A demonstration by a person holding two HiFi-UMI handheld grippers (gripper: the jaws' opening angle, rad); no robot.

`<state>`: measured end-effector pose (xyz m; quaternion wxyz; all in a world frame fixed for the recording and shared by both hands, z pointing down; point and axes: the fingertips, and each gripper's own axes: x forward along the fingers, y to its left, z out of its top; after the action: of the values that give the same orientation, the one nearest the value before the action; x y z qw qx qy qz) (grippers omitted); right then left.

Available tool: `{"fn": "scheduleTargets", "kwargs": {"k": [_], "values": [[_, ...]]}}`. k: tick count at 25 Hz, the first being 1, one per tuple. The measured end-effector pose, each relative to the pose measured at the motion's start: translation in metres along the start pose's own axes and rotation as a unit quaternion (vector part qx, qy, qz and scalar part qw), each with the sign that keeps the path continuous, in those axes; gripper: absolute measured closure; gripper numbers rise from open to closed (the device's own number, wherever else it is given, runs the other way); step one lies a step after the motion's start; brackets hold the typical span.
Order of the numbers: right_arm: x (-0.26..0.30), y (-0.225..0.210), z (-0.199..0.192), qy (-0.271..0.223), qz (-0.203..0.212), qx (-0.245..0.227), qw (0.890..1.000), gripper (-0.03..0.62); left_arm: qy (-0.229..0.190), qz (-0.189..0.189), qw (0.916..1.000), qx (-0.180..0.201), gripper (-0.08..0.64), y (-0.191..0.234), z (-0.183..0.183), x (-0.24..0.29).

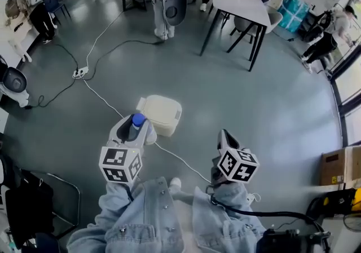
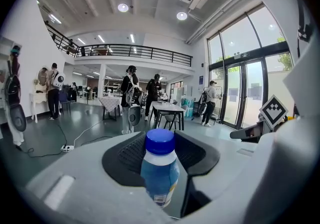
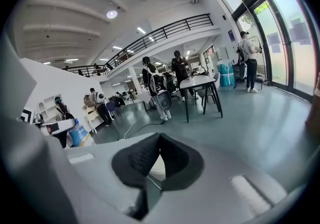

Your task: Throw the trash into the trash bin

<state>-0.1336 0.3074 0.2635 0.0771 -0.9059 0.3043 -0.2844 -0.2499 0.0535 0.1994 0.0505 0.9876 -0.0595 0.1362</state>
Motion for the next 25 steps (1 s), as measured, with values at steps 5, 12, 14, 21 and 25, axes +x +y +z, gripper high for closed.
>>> {"fn": "scheduleTargets", "kwargs": {"k": [5,12,14,21,25], "values": [[0.019,-0.010,0.000,0.014,0.011,0.002,1.000,0.589,0.002,0.015,0.9999,0.000,0.371,0.003,0.003,0.016],[0.053,-0.025,0.017,0.026,0.012,-0.011,1.000,0.589,-0.001,0.021,0.9997,-0.010,0.371,0.009,0.007,0.056],[0.066,-0.031,0.027,0.027,0.014,-0.016,0.999,0.589,-0.003,0.026,0.9996,-0.013,0.371,0.014,0.009,0.071],[0.113,-0.059,0.066,0.024,0.015,-0.031,0.999,0.589,-0.011,0.066,0.9973,-0.028,0.371,0.048,0.024,0.125],[0.148,-0.090,0.089,0.031,0.005,-0.023,0.999,0.589,-0.008,0.079,0.9965,-0.025,0.371,0.053,0.029,0.163]]}}
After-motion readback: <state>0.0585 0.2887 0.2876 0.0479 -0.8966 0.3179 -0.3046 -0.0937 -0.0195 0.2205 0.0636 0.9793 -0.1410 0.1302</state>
